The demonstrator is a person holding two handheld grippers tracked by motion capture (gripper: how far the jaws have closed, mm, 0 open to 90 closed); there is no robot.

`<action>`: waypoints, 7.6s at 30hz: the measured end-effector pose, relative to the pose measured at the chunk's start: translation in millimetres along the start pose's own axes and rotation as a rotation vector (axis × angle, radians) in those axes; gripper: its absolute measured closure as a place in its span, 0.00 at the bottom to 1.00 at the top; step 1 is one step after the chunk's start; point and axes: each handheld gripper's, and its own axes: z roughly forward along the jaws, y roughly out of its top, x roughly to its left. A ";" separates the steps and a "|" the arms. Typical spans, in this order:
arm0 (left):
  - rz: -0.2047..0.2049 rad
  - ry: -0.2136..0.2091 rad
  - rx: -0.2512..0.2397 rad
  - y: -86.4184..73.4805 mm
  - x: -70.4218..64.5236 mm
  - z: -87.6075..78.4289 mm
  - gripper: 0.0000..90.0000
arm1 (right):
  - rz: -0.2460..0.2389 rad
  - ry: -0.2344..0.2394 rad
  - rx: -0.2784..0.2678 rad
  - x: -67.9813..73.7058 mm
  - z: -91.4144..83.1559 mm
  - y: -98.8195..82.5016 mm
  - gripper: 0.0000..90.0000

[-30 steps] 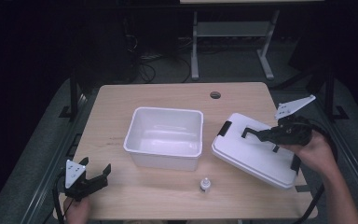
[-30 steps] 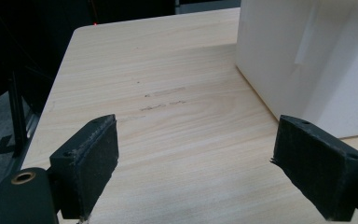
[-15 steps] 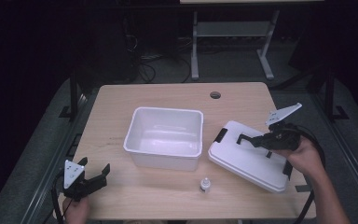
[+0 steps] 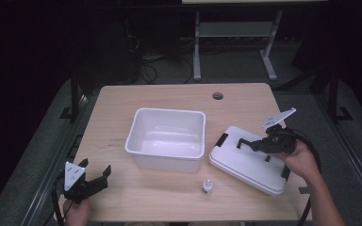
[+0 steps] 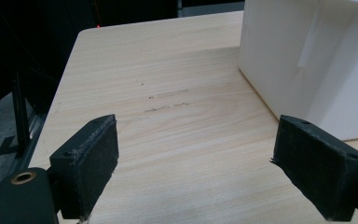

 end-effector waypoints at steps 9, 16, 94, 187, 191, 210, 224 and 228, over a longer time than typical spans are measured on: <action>0.001 0.000 -0.001 0.1 -0.4 0.2 0.14 | 0.021 -0.004 0.014 -5.4 12.2 -3.1 0.93; 0.005 -0.001 -0.004 0.6 -1.7 -0.1 0.14 | 0.029 -0.003 0.024 -8.6 18.2 -6.4 0.93; 0.041 -0.002 -0.003 2.1 -8.0 -0.4 0.14 | -0.189 0.149 -0.034 121.1 36.1 8.1 0.43; 0.041 0.001 -0.014 2.7 -6.4 -2.5 0.14 | -0.229 0.191 0.069 140.4 87.6 29.0 0.66; 0.039 0.001 -0.013 2.7 -5.9 -2.5 0.14 | -0.231 0.201 0.074 140.6 88.8 29.1 0.64; 0.041 0.002 -0.013 2.7 -5.8 -2.5 0.14 | -0.248 0.193 0.093 143.5 90.8 29.3 0.66; 0.036 -0.002 -0.014 2.7 -5.8 -2.2 0.14 | -0.228 0.187 0.057 142.8 71.5 32.9 0.66; 0.035 -0.002 -0.014 2.6 -5.7 -2.2 0.14 | -0.227 0.183 0.045 142.2 62.1 37.2 0.66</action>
